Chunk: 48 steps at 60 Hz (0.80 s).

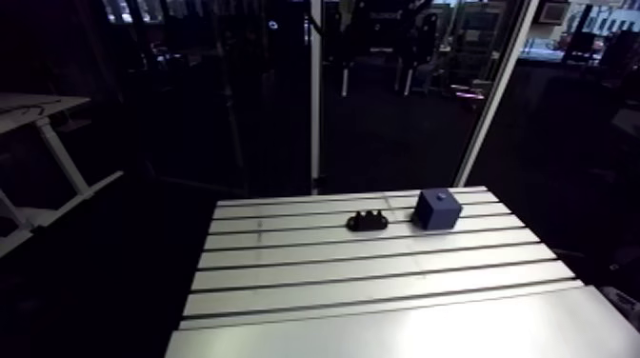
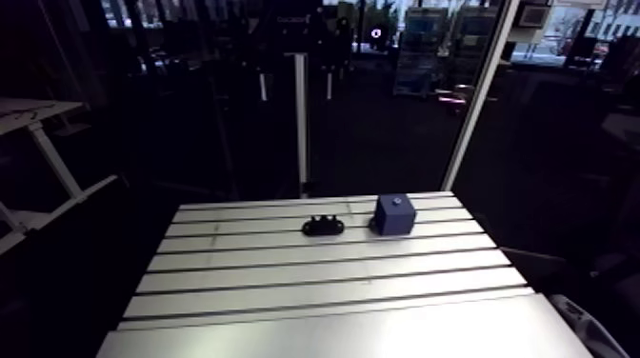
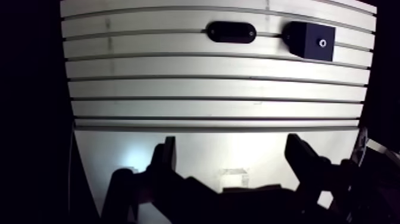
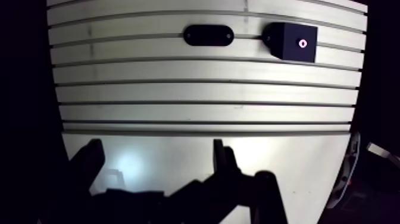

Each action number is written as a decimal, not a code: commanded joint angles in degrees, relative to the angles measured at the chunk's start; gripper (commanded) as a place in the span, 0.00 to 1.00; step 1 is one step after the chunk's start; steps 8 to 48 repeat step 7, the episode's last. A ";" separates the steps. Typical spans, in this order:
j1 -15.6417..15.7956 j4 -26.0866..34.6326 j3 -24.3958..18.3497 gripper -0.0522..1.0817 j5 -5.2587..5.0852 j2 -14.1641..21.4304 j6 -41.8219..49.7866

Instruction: Pick up the M10 bolt and insert it into the hole until fully seated.

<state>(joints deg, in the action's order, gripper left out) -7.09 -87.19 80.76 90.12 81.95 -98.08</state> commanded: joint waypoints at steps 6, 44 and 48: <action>0.06 -0.04 0.05 0.05 0.01 -0.17 -0.05; 0.06 -0.04 0.05 0.05 0.01 -0.17 -0.05; 0.06 -0.04 0.05 0.05 0.01 -0.17 -0.05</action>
